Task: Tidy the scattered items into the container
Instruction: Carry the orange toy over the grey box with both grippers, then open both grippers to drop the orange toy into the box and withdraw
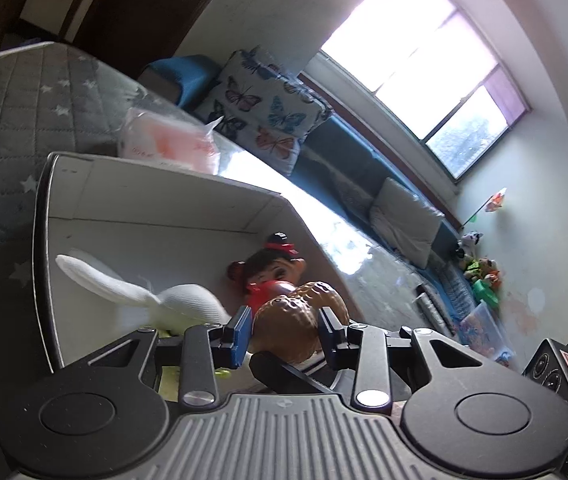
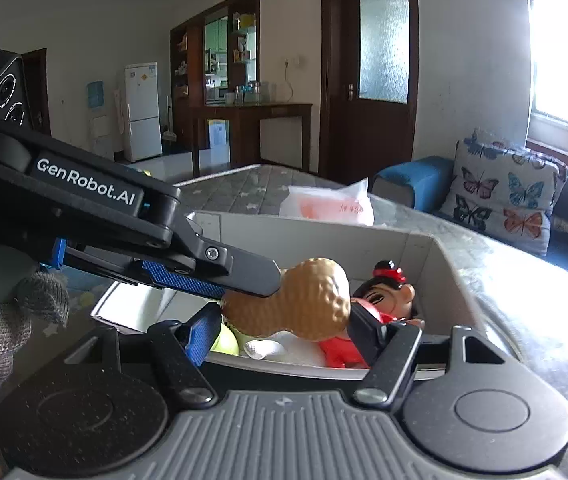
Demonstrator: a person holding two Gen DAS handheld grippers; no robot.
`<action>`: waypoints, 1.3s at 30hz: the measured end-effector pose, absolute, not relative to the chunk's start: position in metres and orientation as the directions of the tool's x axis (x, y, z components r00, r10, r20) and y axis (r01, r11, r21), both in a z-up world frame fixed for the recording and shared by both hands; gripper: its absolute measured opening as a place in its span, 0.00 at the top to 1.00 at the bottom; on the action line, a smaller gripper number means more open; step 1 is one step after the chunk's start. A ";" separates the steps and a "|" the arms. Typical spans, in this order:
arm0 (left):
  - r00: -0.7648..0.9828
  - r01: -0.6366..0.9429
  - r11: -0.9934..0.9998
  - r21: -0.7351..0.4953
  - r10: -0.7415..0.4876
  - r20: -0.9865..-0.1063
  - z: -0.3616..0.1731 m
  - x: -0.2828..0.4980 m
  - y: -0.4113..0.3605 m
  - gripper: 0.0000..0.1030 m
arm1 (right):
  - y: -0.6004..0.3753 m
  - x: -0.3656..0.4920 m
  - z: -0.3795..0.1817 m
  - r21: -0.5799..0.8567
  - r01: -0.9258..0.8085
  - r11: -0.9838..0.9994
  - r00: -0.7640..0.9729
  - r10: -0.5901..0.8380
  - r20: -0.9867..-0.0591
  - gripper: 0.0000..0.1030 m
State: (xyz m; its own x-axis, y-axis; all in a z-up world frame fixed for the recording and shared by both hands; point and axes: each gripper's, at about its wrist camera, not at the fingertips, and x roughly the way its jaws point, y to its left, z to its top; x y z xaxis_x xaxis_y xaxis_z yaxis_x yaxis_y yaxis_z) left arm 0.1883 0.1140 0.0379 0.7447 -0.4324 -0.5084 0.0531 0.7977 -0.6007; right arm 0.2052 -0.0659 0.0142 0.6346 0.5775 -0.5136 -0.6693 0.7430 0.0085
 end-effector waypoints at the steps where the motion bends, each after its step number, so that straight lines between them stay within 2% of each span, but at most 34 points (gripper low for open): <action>1: 0.742 0.051 0.799 -0.599 -0.432 -0.513 0.036 0.191 0.115 0.63 | -0.065 0.208 0.010 0.008 -0.670 0.743 0.629 0.573 -0.525 0.32; 22: 0.758 0.026 0.816 -0.577 -0.392 -0.521 0.030 0.175 0.120 0.63 | -0.068 0.198 0.003 0.045 -0.656 0.753 0.626 0.577 -0.524 0.31; 26: 0.769 0.029 0.832 -0.554 -0.373 -0.520 0.036 0.162 0.115 0.63 | -0.076 0.188 0.005 0.060 -0.644 0.763 0.632 0.574 -0.520 0.24; 30: 0.786 0.049 0.851 -0.523 -0.355 -0.506 0.042 0.144 0.108 0.63 | -0.085 0.175 0.006 0.077 -0.632 0.771 0.637 0.574 -0.514 0.22; 32: 0.795 0.058 0.869 -0.491 -0.337 -0.504 0.045 0.135 0.101 0.63 | -0.089 0.168 0.007 0.080 -0.625 0.777 0.643 0.570 -0.511 0.15; 35: 0.802 0.065 0.895 -0.442 -0.310 -0.511 0.048 0.122 0.092 0.63 | -0.096 0.161 0.006 0.090 -0.613 0.785 0.651 0.566 -0.505 0.14; 39: 0.814 0.064 0.922 -0.382 -0.270 -0.515 0.047 0.106 0.083 0.63 | -0.108 0.143 0.002 0.103 -0.587 0.803 0.668 0.552 -0.500 0.04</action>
State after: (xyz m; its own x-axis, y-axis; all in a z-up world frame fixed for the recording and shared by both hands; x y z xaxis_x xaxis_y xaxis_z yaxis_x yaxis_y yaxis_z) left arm 0.1057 0.0828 0.0469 0.8136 -0.2701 -0.5149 0.0645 0.9220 -0.3818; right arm 0.1435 -0.1081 0.0025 0.6676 0.5518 -0.4999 -0.5865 0.8033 0.1034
